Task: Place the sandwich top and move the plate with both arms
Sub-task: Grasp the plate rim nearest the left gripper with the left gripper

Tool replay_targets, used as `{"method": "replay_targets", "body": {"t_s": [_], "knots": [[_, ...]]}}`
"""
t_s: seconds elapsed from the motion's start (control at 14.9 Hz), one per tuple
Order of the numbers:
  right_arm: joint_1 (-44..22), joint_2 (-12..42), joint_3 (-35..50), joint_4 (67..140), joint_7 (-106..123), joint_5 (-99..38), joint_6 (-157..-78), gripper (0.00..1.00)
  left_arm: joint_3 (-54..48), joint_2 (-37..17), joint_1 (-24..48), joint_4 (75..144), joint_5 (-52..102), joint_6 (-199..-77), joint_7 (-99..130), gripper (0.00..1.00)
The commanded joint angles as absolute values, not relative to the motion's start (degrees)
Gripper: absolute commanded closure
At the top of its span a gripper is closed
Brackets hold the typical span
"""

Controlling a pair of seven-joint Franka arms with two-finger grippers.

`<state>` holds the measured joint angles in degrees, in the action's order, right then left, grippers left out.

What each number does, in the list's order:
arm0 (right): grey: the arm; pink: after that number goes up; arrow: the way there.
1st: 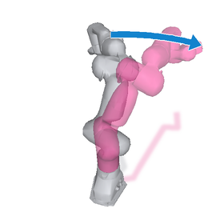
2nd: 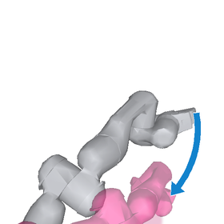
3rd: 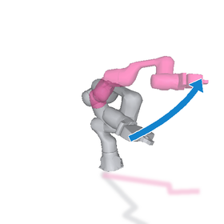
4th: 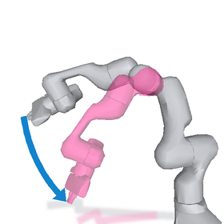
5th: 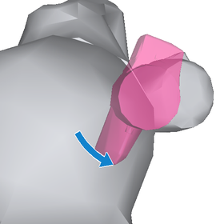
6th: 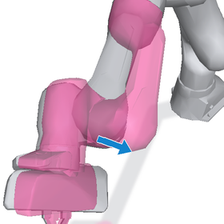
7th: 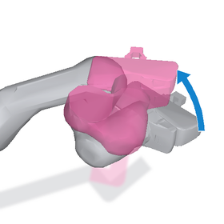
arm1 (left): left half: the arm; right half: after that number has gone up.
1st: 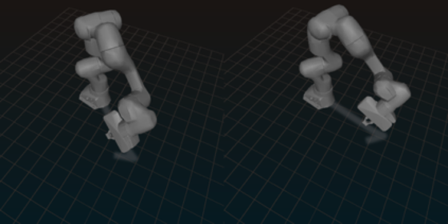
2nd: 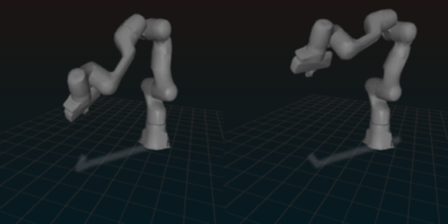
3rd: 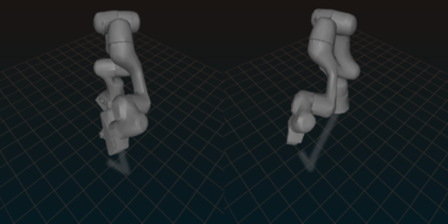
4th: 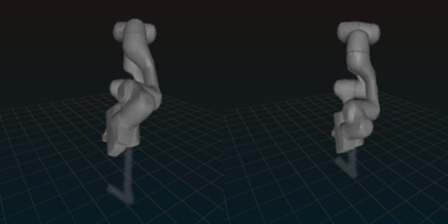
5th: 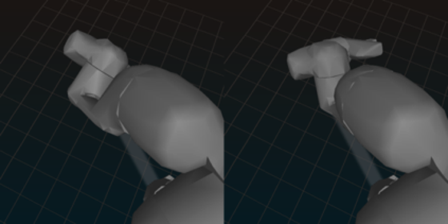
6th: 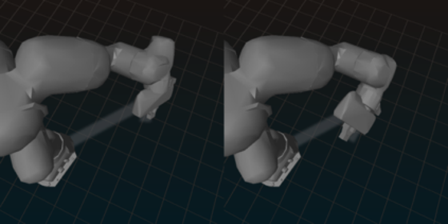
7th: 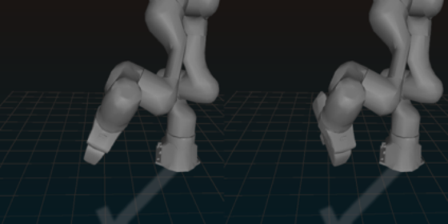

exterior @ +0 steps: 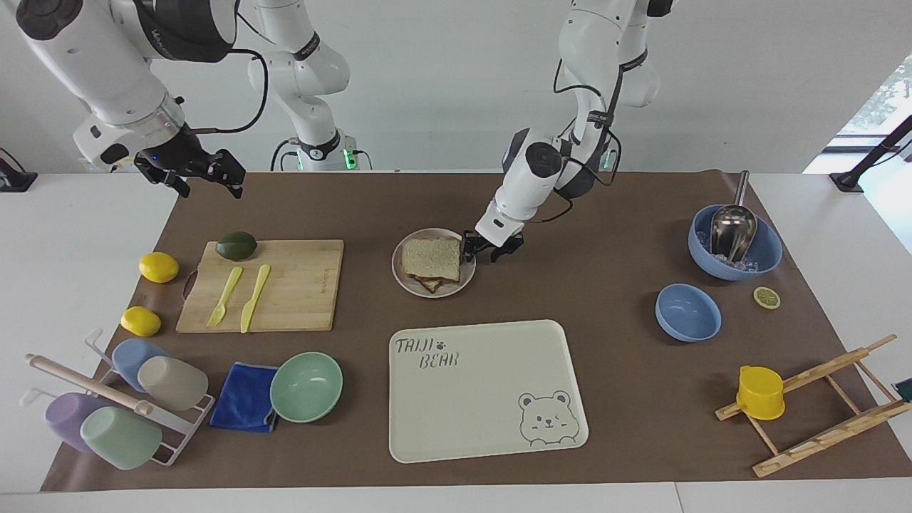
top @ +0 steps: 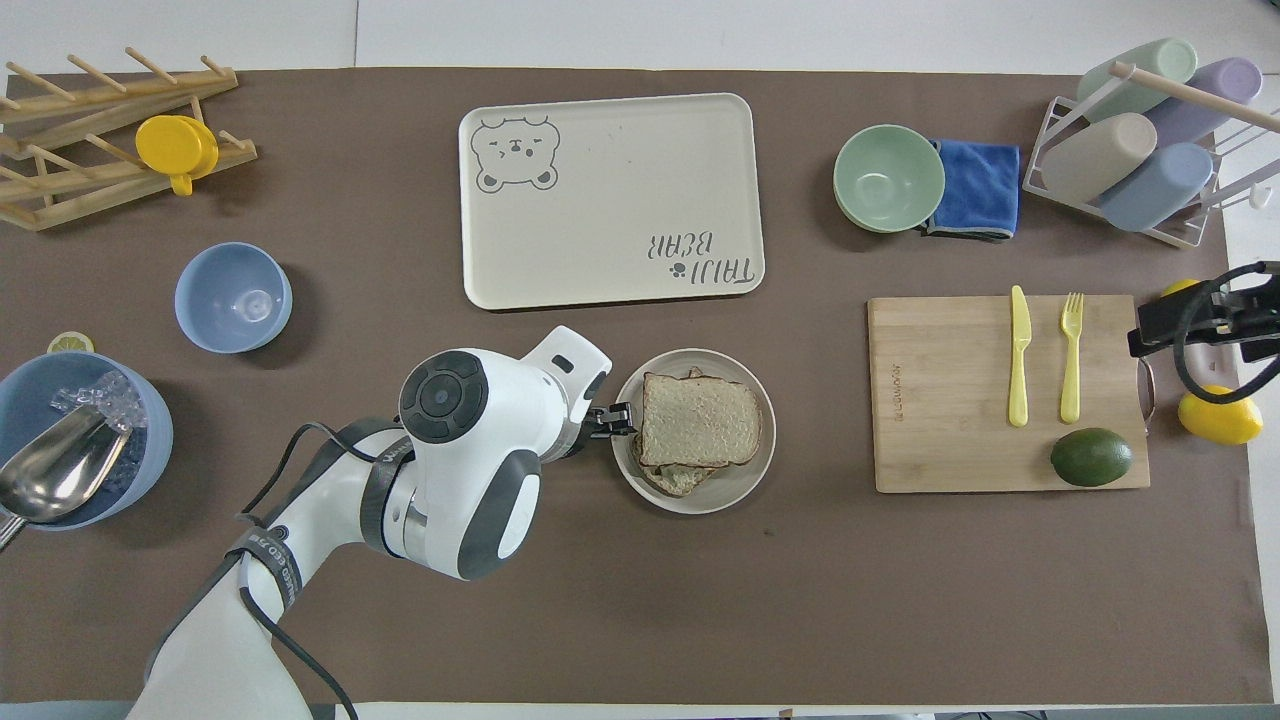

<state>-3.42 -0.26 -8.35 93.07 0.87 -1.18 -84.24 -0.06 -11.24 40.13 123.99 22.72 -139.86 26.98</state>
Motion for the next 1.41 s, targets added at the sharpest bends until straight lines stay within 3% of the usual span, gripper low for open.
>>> {"method": "replay_targets", "body": {"t_s": [0.0, 0.61, 0.74, 0.87, 1.34], "knots": [[-3.16, -0.97, -8.35, 93.87, 1.58, -2.55, -84.11, 0.0, 0.88, -10.99, 41.66, 124.19, 23.82, -140.89, 28.47, 0.5], [-3.16, -1.05, -8.35, 93.87, 1.58, -2.55, -83.94, 0.0, 0.88, -11.6, 43.42, 125.24, 23.82, -143.52, 30.06, 0.63], [-3.16, -1.05, -8.35, 93.87, 1.58, -2.55, -84.02, 0.0, 0.88, -11.69, 43.42, 125.24, 23.82, -143.79, 30.06, 0.79], [-3.16, -1.05, -8.35, 93.87, 1.58, -2.55, -84.02, 0.0, 0.88, -11.69, 43.33, 125.24, 23.82, -143.79, 30.06, 1.0], [-3.16, -1.05, -8.35, 93.87, 1.67, -2.55, -84.02, 0.0, 0.88, -11.6, 42.45, 125.16, 23.82, -143.09, 30.23, 1.0]]}}
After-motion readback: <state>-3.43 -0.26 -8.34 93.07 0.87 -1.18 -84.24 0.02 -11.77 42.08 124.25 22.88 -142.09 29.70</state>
